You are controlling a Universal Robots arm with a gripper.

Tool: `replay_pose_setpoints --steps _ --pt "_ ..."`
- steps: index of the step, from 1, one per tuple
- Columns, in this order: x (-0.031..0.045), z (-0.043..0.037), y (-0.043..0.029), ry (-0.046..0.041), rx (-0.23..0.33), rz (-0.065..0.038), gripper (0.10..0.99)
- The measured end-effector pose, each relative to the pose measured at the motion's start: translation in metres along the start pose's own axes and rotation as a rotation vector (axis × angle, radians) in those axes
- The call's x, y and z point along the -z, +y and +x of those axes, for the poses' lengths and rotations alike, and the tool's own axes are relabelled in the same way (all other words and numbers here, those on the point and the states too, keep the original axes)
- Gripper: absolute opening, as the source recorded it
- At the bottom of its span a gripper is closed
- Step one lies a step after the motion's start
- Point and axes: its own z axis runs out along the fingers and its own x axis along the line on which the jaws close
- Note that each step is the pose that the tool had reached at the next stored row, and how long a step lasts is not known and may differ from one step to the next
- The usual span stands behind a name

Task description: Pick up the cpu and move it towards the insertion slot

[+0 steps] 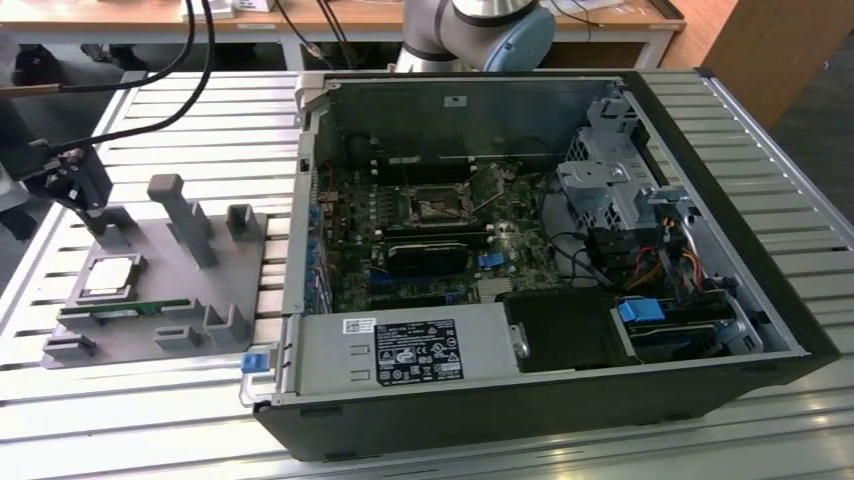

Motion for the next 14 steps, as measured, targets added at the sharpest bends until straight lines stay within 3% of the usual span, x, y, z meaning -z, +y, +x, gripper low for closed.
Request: replay_pose_setpoints --steps 14 --pt "-0.0172 0.0000 -0.0011 0.0006 0.000 -0.001 0.718"
